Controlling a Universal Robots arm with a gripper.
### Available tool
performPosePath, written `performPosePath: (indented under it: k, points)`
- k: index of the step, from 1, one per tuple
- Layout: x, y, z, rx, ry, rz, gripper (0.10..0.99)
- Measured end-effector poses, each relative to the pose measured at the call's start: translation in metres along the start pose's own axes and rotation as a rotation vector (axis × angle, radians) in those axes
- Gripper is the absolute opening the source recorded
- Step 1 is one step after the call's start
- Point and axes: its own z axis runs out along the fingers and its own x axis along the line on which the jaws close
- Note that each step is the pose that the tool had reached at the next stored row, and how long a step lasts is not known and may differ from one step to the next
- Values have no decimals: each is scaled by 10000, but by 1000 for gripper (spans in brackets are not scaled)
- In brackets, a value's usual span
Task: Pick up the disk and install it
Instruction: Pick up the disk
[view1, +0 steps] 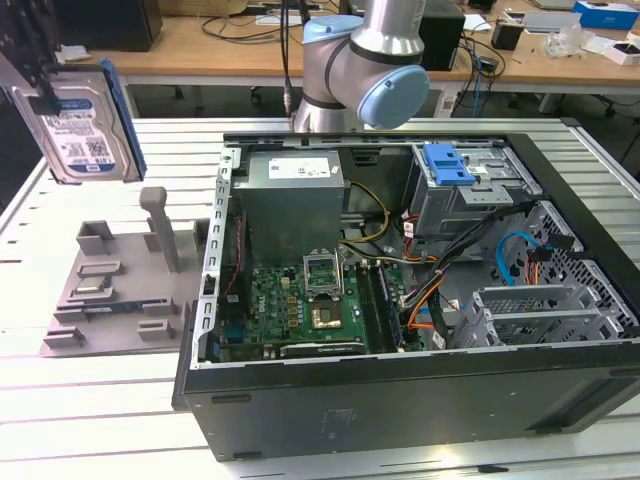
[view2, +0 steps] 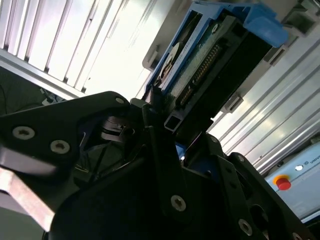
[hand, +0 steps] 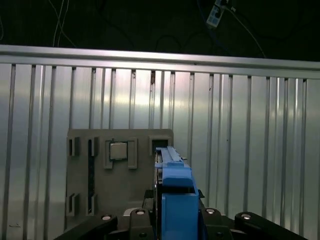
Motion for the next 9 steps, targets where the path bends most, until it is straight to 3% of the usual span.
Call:
performPosePath:
  k: [6, 7, 9]
  points:
    - [-10, 9, -212, 0, 0, 1, 369]
    - [-13, 12, -294, 0, 0, 0, 369]
    - [-15, 15, -374, 0, 0, 0, 369]
